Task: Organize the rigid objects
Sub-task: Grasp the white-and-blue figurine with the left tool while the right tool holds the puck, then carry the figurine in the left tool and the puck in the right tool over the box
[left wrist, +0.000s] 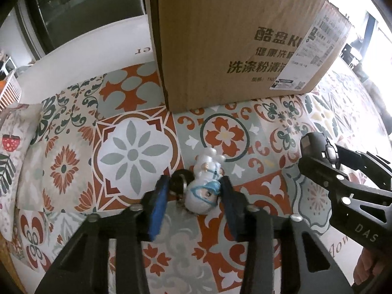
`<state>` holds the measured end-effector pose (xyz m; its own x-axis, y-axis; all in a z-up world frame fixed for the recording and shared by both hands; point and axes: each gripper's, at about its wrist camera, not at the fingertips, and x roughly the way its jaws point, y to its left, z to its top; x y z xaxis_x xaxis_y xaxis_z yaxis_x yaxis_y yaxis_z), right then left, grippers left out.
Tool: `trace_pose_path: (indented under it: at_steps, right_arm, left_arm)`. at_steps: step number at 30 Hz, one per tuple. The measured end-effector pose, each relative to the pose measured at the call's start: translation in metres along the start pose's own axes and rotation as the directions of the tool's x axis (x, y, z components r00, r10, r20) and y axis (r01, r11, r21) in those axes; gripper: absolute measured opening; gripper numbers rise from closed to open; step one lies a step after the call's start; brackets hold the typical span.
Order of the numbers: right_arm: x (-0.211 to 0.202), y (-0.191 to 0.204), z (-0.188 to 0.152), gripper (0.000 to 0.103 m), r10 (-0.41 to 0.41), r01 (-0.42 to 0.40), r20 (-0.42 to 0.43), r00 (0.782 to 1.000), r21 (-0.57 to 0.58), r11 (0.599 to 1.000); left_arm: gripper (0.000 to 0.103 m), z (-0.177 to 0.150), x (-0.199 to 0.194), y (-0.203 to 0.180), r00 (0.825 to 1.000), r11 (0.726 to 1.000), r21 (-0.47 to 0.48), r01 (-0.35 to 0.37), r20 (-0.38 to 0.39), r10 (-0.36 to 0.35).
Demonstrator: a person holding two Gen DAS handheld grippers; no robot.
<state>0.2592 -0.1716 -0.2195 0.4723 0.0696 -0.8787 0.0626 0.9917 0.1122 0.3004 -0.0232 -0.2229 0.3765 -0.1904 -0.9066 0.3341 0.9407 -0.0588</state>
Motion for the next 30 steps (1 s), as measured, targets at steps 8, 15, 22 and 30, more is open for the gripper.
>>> trace_pose_path:
  at_steps: [8,15,22,30]
  right_arm:
    - [-0.001,0.000,-0.002,0.057,0.010,-0.010,-0.003,1.000,0.002,1.000]
    - [-0.008,-0.001,-0.004,0.057,0.015,-0.015,0.009,1.000,-0.007,1.000]
    - [-0.020,-0.002,-0.007,0.057,0.011,-0.011,0.020,1.000,-0.014,1.000]
    - [-0.030,-0.005,-0.007,0.057,0.026,-0.026,0.023,0.999,-0.004,1.000]
  left_arm:
    - [0.030,-0.013,-0.011,0.001,0.999,0.999,-0.019,0.047,-0.003,-0.047]
    - [0.027,-0.022,-0.023,0.000,0.998,0.998,-0.037,0.056,0.014,-0.056]
    - [0.027,-0.028,-0.032,-0.003,0.997,0.996,-0.042,0.080,0.029,-0.079]
    - [0.027,-0.026,-0.055,-0.002,0.994,0.995,-0.044,0.087,0.063,-0.085]
